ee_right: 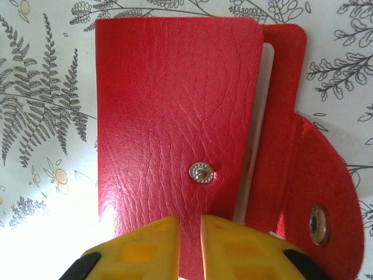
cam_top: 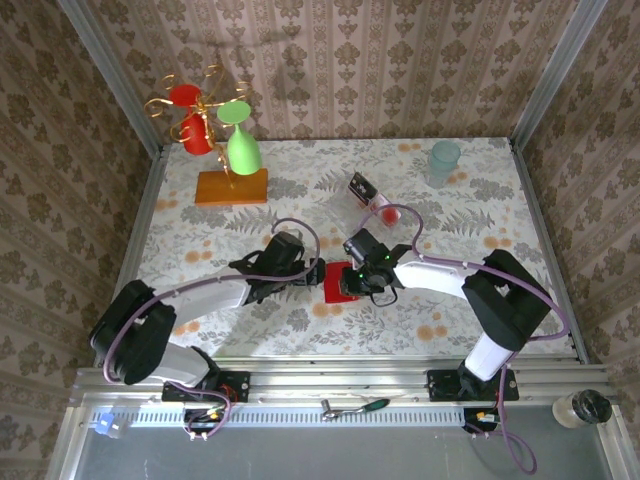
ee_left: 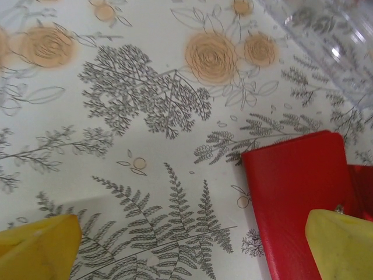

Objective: Put the credit cards into the card holder
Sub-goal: Close the card holder at the center of the table.

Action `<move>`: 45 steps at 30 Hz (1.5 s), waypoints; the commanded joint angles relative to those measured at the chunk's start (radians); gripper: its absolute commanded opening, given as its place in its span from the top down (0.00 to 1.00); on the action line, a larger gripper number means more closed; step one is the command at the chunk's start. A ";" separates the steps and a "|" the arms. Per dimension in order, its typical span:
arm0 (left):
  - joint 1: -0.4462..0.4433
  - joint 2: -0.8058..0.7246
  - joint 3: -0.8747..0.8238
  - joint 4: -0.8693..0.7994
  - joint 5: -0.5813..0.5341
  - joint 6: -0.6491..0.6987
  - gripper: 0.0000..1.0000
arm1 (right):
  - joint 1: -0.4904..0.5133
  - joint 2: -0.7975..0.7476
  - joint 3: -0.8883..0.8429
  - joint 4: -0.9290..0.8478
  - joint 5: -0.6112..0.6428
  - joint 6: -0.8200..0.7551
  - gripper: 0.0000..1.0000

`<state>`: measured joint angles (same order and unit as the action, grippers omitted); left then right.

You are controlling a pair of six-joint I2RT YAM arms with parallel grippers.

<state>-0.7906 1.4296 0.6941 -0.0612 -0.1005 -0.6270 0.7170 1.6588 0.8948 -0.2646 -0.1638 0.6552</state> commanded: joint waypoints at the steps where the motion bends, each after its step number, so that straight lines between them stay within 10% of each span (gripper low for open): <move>1: -0.019 0.034 0.034 -0.009 0.006 0.043 0.00 | -0.005 -0.026 -0.022 0.008 -0.006 0.017 0.81; 45: -0.095 0.212 0.095 -0.079 -0.102 0.070 0.00 | -0.040 -0.171 -0.025 -0.038 0.061 0.009 0.81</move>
<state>-0.8711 1.6154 0.7650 -0.0643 -0.1535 -0.5785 0.6952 1.5818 0.8791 -0.2619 -0.1600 0.6655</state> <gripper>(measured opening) 0.999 0.191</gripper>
